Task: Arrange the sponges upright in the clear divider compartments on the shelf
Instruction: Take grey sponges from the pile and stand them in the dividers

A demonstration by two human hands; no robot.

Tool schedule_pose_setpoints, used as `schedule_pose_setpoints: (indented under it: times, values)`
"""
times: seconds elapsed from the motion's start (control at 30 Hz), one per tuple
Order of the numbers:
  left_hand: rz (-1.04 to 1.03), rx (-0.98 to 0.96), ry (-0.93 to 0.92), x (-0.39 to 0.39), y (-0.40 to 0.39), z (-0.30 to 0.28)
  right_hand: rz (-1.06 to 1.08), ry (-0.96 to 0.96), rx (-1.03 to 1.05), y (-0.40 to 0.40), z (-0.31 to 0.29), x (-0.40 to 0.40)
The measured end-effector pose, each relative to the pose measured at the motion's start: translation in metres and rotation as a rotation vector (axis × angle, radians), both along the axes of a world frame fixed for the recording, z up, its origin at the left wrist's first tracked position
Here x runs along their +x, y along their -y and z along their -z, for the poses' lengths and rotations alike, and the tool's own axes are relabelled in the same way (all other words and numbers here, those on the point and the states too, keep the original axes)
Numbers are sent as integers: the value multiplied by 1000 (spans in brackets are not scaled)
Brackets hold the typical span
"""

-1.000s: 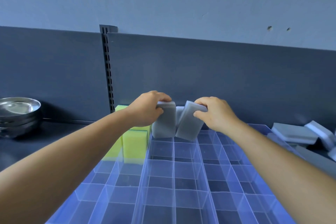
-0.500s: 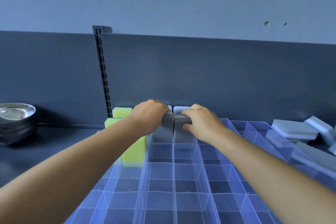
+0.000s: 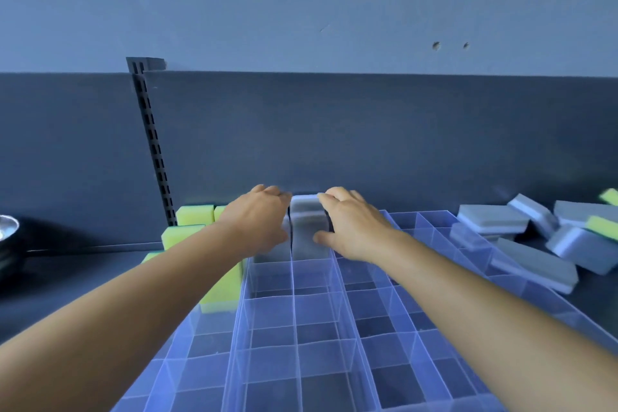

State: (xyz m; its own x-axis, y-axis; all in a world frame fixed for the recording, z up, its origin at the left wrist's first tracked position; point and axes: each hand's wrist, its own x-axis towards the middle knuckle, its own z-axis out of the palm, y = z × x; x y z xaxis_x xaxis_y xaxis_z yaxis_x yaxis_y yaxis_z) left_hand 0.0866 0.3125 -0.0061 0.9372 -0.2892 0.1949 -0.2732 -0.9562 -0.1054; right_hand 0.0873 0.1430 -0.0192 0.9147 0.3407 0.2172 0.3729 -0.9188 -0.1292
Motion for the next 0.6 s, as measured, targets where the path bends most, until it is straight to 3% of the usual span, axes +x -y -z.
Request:
schedule_pose_setpoints:
  times: [0.27, 0.6]
  values:
    - [174, -40, 52, -7, 63, -8, 121, 33, -49, 60, -11, -26]
    - [309, -95, 2, 0, 186, 0, 299, -30, -34, 192, -8, -40]
